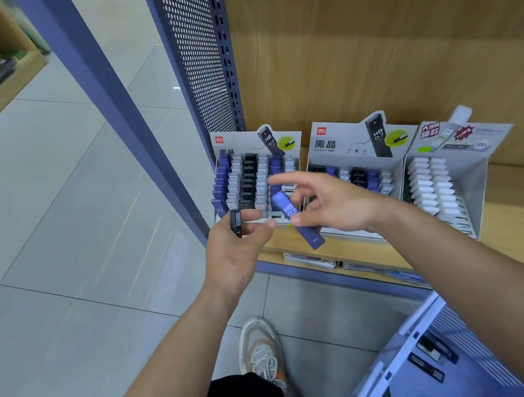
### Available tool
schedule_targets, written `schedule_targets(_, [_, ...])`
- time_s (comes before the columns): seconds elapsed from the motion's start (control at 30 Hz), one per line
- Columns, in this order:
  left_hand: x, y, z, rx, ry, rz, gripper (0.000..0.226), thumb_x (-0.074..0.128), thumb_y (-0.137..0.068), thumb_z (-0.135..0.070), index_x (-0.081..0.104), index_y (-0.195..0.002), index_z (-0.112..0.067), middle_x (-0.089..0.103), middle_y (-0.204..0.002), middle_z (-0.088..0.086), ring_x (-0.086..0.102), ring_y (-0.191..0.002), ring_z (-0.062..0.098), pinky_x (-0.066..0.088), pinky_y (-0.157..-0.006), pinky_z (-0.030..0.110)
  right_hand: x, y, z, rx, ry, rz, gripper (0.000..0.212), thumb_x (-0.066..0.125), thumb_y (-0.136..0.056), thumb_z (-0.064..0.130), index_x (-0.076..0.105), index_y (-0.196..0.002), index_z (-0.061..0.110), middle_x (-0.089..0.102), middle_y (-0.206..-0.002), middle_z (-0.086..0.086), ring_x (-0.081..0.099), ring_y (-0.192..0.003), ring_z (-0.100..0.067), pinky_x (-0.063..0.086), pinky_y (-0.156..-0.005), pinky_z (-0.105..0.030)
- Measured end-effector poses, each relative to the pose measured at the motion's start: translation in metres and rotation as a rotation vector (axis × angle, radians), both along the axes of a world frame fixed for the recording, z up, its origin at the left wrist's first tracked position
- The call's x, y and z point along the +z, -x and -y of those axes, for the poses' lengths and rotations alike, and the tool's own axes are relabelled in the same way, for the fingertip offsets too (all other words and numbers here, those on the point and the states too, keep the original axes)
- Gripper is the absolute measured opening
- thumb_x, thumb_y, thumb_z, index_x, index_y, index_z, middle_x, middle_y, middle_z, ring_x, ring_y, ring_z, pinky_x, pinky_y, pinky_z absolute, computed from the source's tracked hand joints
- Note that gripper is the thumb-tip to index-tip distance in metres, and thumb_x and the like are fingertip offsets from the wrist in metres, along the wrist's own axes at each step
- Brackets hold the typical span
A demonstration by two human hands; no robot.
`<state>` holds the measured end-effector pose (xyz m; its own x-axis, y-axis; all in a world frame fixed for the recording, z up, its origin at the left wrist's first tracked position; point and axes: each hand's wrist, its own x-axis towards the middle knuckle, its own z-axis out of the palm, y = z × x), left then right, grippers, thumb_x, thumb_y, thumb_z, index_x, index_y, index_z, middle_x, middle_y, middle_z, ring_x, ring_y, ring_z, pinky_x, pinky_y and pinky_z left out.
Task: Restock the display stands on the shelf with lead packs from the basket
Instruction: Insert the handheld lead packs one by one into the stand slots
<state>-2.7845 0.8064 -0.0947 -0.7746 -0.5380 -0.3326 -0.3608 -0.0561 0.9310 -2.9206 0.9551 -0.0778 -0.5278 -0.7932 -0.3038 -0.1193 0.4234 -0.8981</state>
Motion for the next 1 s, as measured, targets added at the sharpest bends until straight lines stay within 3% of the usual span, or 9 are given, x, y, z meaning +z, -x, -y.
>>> schedule_targets(0.07, [-0.001, -0.001, 0.001, -0.005, 0.011, 0.015, 0.010, 0.072, -0.092, -0.025, 0.069, -0.097, -0.017, 0.065, -0.072, -0.006, 0.047, -0.049, 0.000, 0.037, -0.056, 0.024, 0.001, 0.005, 0.003, -0.108, -0.001, -0.068, 0.055, 0.068, -0.092, 0.005, 0.055, -0.138, 0.030, 0.053, -0.089, -0.001, 0.061, -0.064, -0.017, 0.056, -0.063, -0.028])
schedule_targets(0.2, [0.000, -0.003, 0.001, -0.022, -0.003, 0.073, 0.014, 0.062, -0.098, -0.033, 0.068, -0.093, -0.022, 0.072, -0.077, -0.006, 0.046, -0.053, 0.004, 0.035, -0.056, 0.028, -0.010, 0.024, 0.017, -0.330, 0.032, -0.221, 0.029, 0.073, -0.090, 0.017, 0.067, -0.116, 0.027, 0.070, -0.072, 0.001, 0.069, -0.069, -0.016, 0.060, -0.072, -0.038])
schedule_targets(0.33, [-0.001, 0.001, 0.000, 0.005, -0.057, 0.125, 0.004, 0.056, -0.098, -0.027, 0.056, -0.102, -0.026, 0.065, -0.085, -0.002, 0.046, -0.064, 0.012, 0.035, -0.058, 0.029, -0.026, 0.031, 0.035, -0.381, 0.025, -0.368, 0.008, 0.075, -0.088, 0.022, 0.068, -0.091, 0.027, 0.070, -0.078, 0.005, 0.064, -0.071, -0.005, 0.053, -0.073, -0.028])
schedule_targets(0.47, [-0.005, 0.002, 0.000, -0.020, -0.052, 0.147, 0.013, 0.049, -0.101, -0.014, 0.053, -0.113, -0.019, 0.056, -0.092, 0.004, 0.046, -0.070, 0.017, 0.037, -0.058, 0.026, -0.044, 0.029, 0.042, -0.350, -0.037, -0.436, 0.009, 0.074, -0.089, 0.020, 0.067, -0.088, 0.026, 0.066, -0.081, 0.014, 0.062, -0.073, 0.000, 0.050, -0.074, -0.018])
schedule_targets(0.6, [-0.004, 0.001, 0.001, -0.060, -0.005, 0.129, 0.022, 0.039, -0.104, -0.007, 0.056, -0.100, -0.019, 0.069, -0.103, 0.005, 0.053, -0.065, 0.013, 0.040, -0.045, 0.016, -0.061, 0.029, 0.043, -0.332, -0.051, -0.453, 0.010, 0.075, -0.088, 0.018, 0.068, -0.088, 0.026, 0.066, -0.081, 0.014, 0.062, -0.075, 0.002, 0.048, -0.072, -0.013])
schedule_targets(0.73, [-0.005, -0.001, 0.002, -0.061, -0.085, 0.091, 0.023, 0.038, -0.107, -0.010, 0.058, -0.113, -0.019, 0.074, -0.104, 0.002, 0.060, -0.064, 0.015, 0.051, -0.054, 0.021, -0.066, 0.028, 0.043, -0.344, -0.036, -0.487, 0.006, 0.075, -0.088, 0.018, 0.071, -0.091, 0.023, 0.065, -0.081, 0.016, 0.060, -0.073, -0.002, 0.042, -0.064, -0.004])
schedule_targets(0.8, [-0.005, -0.003, 0.002, -0.050, -0.095, 0.091, 0.021, 0.039, -0.107, -0.014, 0.057, -0.116, -0.021, 0.074, -0.106, -0.001, 0.063, -0.062, 0.015, 0.053, -0.055, 0.023, -0.068, 0.028, 0.043, -0.340, -0.027, -0.496, 0.007, 0.075, -0.088, 0.018, 0.072, -0.092, 0.022, 0.067, -0.083, 0.012, 0.062, -0.074, -0.006, 0.044, -0.066, -0.007])
schedule_targets(0.87, [-0.005, -0.003, 0.003, -0.034, -0.092, 0.094, 0.020, 0.041, -0.108, -0.018, 0.057, -0.119, -0.023, 0.075, -0.103, -0.001, 0.063, -0.059, 0.014, 0.053, -0.054, 0.023, -0.070, 0.027, 0.043, -0.336, -0.028, -0.506, 0.008, 0.074, -0.088, 0.016, 0.071, -0.092, 0.022, 0.067, -0.084, 0.012, 0.063, -0.075, -0.006, 0.047, -0.069, -0.012])
schedule_targets(1.0, [-0.007, -0.003, 0.005, -0.010, -0.073, 0.089, 0.022, 0.042, -0.108, -0.025, 0.058, -0.122, -0.028, 0.074, -0.087, 0.001, 0.055, -0.051, 0.011, 0.042, -0.048, 0.021, -0.070, 0.028, 0.042, -0.344, -0.046, -0.532, 0.007, 0.074, -0.088, 0.015, 0.071, -0.092, 0.020, 0.062, -0.080, 0.017, 0.060, -0.072, 0.000, 0.043, -0.067, -0.009])
